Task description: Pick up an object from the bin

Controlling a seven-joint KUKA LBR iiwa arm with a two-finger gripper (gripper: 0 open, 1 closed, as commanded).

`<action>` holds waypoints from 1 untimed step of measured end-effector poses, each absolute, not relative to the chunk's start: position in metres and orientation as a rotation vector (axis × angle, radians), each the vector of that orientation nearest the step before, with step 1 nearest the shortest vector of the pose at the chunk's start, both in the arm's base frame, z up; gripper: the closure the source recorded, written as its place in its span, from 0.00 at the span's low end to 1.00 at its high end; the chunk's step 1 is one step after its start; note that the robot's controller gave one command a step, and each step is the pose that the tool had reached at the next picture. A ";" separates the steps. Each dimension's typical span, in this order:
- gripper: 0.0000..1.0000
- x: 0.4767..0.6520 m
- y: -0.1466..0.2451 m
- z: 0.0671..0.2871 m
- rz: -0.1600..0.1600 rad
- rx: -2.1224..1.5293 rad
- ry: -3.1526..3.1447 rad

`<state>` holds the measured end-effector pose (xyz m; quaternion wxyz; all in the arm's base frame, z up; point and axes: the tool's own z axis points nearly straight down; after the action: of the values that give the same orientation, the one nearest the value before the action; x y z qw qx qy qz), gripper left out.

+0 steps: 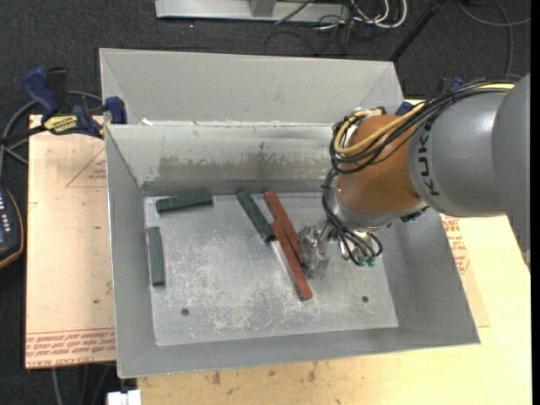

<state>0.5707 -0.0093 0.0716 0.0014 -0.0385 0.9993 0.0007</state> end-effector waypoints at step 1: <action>1.00 0.591 0.021 0.071 0.000 -0.097 3.139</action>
Offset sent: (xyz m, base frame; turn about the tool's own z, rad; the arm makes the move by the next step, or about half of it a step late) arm 0.0191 0.0290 -0.0016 0.0182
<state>0.5913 0.0207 0.0713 0.0007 -0.0309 0.9995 -0.0001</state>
